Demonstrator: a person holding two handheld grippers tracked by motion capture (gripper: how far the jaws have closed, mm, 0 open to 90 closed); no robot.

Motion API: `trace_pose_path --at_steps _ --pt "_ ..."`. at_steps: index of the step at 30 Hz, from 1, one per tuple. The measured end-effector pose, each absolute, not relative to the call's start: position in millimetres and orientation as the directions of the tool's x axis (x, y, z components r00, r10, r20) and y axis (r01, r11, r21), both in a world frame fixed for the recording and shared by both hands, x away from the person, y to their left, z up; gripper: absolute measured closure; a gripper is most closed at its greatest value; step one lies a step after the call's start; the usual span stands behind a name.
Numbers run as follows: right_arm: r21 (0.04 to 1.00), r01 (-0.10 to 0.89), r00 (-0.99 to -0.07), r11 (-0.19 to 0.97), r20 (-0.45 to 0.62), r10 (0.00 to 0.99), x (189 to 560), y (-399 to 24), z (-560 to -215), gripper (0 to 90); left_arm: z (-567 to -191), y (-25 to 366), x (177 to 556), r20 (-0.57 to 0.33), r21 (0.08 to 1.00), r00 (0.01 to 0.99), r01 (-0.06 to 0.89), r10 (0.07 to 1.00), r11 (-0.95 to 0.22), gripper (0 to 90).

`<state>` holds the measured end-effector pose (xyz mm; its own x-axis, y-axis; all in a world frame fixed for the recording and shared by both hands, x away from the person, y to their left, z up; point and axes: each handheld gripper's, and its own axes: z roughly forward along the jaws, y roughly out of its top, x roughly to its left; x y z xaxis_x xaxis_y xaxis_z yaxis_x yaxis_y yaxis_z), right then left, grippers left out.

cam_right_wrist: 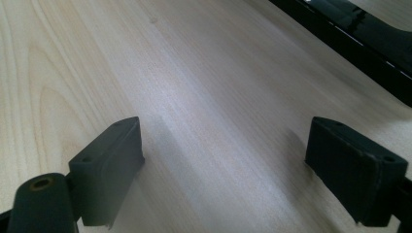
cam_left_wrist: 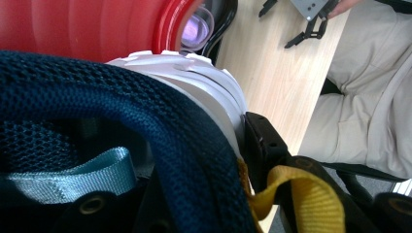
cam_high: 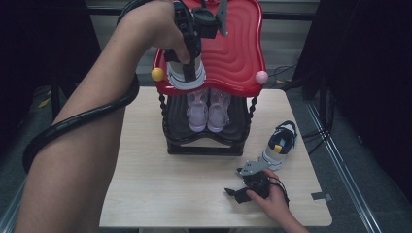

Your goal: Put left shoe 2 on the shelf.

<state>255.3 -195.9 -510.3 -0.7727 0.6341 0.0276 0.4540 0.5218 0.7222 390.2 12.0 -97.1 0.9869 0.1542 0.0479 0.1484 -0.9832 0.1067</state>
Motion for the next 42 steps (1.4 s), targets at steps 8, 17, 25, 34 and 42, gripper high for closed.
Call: trace_pose_path --at_steps 8,17,25,34,42 --pt "0.722 0.455 -0.772 0.521 0.028 0.635 255 -196 -510 12.8 -103 2 401 0.064 0.108 0.987 0.139 0.147 -0.984 72.2" --pt "0.722 0.455 -0.772 0.521 0.028 0.635 255 -196 -510 12.8 -106 -4 414 0.088 0.107 0.985 0.138 0.147 -0.985 72.2" --pt "0.722 0.453 -0.775 0.523 0.028 0.632 255 -196 -510 12.8 -110 -12 423 0.104 0.1 0.986 0.119 0.129 -0.988 72.1" --pt "0.722 0.453 -0.775 0.523 0.029 0.631 255 -196 -510 12.8 -114 -20 431 0.147 0.091 0.983 0.095 0.107 -0.991 72.1" --pt "0.722 0.451 -0.777 0.525 0.028 0.629 256 -197 -510 12.8 -118 -19 431 0.176 0.081 0.981 0.063 0.076 -0.995 72.2"
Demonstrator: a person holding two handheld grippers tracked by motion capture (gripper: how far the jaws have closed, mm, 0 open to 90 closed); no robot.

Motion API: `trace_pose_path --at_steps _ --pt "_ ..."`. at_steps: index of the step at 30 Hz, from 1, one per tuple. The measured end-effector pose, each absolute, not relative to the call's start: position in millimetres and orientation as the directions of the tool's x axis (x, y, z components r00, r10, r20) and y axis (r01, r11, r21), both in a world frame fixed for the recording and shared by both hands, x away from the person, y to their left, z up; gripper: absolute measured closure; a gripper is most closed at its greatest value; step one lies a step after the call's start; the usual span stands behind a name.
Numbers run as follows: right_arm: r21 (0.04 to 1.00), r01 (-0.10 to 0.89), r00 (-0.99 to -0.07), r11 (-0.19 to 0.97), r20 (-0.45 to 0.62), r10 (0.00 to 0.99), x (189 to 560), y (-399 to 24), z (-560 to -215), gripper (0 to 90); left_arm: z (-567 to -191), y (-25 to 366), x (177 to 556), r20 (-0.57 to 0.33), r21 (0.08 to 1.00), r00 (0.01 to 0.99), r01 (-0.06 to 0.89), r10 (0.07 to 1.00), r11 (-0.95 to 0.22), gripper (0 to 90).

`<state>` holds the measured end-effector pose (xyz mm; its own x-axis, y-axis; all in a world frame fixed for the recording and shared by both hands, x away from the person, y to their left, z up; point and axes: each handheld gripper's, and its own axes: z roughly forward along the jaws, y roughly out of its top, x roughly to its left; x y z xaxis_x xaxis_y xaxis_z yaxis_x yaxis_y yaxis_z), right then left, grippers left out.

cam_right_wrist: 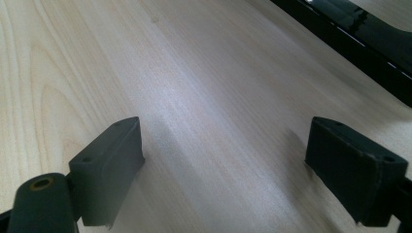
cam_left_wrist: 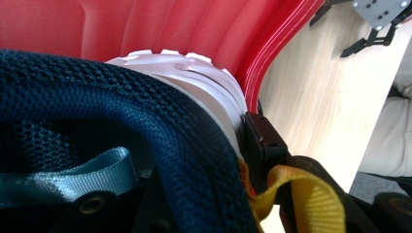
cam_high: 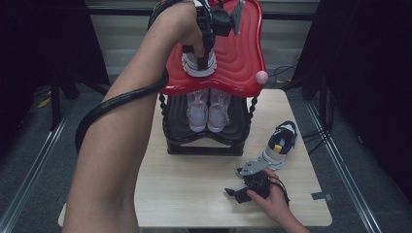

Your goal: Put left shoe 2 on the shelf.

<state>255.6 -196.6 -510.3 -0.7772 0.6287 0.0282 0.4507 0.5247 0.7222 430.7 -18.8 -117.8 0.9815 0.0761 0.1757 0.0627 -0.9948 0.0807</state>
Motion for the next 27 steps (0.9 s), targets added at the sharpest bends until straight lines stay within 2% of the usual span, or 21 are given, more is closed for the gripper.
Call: trace_pose_path --at_steps 14,27 --pt "0.723 0.449 -0.779 0.525 0.028 0.627 255.4 -196.9 -510.3 12.8 -123.3 -11.2 428.5 0.186 0.097 0.977 0.084 0.101 -0.992 70.5" --pt "0.723 0.448 -0.78 0.525 0.028 0.626 255.3 -197.1 -510.3 12.8 -122.6 -9.7 429.5 0.214 0.131 0.968 0.1 0.127 -0.986 58.8"
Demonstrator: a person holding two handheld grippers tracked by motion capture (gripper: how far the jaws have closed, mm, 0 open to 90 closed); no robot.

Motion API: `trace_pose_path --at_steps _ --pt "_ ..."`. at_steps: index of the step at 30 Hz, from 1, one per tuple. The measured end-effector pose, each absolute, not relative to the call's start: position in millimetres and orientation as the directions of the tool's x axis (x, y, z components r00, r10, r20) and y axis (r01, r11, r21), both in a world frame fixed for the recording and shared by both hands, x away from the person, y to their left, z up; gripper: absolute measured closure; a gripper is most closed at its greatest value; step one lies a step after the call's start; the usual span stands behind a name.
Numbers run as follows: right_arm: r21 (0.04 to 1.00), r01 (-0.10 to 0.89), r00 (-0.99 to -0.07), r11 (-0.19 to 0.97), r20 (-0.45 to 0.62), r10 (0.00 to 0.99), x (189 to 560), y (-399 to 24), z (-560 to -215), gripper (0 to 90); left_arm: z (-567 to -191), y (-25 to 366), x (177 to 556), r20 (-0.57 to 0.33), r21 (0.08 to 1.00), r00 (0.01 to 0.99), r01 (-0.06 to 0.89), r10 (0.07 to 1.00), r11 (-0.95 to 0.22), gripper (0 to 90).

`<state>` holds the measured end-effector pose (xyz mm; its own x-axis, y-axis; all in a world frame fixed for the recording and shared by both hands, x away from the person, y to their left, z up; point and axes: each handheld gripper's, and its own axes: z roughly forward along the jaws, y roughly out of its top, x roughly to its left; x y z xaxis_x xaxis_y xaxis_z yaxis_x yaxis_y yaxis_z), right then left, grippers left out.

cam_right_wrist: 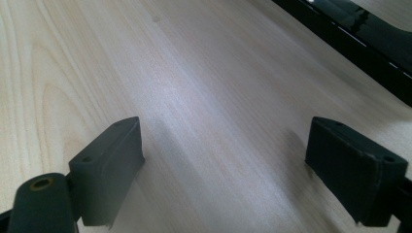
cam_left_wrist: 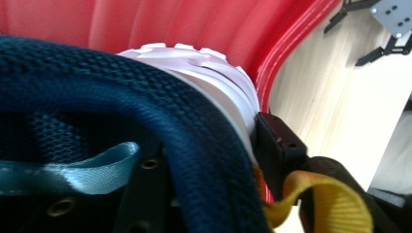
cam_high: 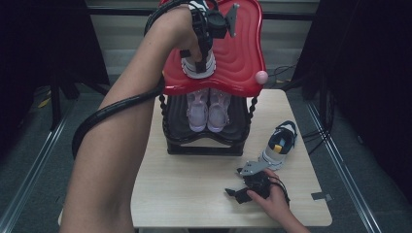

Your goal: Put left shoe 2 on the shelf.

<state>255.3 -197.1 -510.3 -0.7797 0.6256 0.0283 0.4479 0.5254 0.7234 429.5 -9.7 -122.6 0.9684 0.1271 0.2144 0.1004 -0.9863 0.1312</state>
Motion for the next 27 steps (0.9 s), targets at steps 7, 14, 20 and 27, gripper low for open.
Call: trace_pose_path --at_steps 7,14,20,27 --pt "0.724 0.448 -0.779 0.525 0.029 0.626 255 -197 -510 12.8 -120 -10 430 0.212 0.157 0.964 0.129 0.161 -0.979 54.1" --pt "0.723 0.45 -0.778 0.524 0.03 0.627 255 -197 -510 12.8 -112 -11 430 0.212 0.181 0.957 0.158 0.196 -0.971 51.5" --pt "0.723 0.45 -0.779 0.525 0.029 0.627 255 -197 -510 12.8 -105 -11 427 0.223 0.183 0.952 0.17 0.209 -0.968 50.0" --pt "0.723 0.45 -0.779 0.525 0.03 0.626 255 -197 -510 12.8 -97 -4 426 0.229 0.197 0.948 0.178 0.222 -0.964 49.4"
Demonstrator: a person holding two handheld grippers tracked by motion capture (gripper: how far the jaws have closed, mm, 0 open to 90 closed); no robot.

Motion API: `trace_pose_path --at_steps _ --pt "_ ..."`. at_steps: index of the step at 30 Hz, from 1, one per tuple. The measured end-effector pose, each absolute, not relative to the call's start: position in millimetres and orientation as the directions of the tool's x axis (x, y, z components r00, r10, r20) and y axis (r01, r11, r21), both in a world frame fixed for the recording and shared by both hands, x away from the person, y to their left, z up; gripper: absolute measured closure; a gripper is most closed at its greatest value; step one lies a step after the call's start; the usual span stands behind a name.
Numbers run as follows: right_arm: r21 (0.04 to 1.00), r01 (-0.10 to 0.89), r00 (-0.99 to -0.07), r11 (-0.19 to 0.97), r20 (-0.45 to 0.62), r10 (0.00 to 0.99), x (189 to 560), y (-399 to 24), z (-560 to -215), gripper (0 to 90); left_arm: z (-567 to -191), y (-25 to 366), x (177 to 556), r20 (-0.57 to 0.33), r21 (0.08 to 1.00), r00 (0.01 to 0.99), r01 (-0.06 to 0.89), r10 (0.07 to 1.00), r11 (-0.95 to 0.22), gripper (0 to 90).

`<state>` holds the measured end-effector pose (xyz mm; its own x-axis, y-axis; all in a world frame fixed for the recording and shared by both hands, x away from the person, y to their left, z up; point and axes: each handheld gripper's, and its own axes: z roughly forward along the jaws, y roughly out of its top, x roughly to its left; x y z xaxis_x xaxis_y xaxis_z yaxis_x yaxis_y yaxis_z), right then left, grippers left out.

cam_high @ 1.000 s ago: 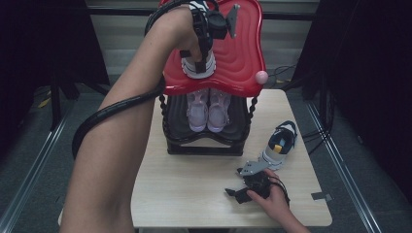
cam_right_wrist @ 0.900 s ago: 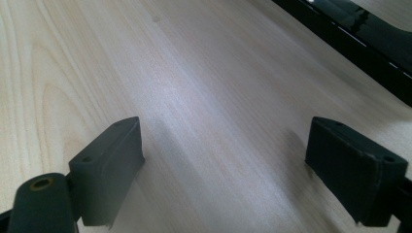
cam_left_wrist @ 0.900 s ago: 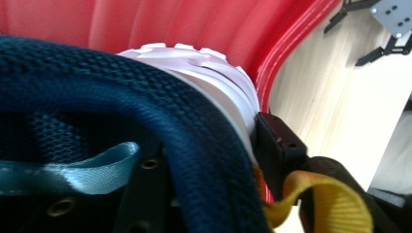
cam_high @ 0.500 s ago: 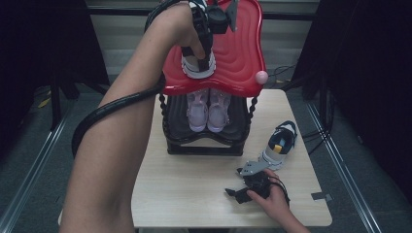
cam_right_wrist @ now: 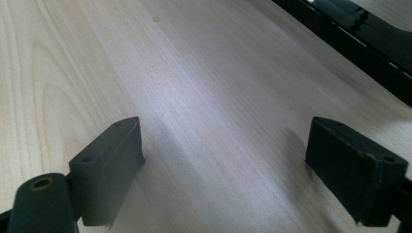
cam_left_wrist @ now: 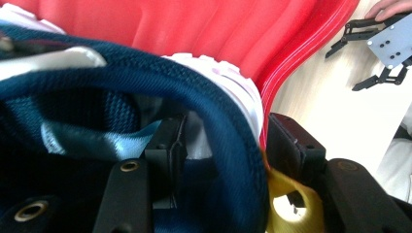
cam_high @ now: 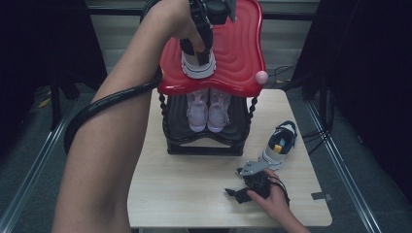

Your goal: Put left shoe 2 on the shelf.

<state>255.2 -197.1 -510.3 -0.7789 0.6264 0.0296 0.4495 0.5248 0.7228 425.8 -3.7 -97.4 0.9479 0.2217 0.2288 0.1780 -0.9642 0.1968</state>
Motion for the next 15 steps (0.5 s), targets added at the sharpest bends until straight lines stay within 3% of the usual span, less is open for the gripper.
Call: trace_pose_path --at_steps 15 --pt "0.723 0.448 -0.78 0.525 0.029 0.625 255.4 -197.1 -510.3 12.8 -93.3 4.9 421.9 0.226 0.238 0.945 0.182 0.237 -0.954 47.1"
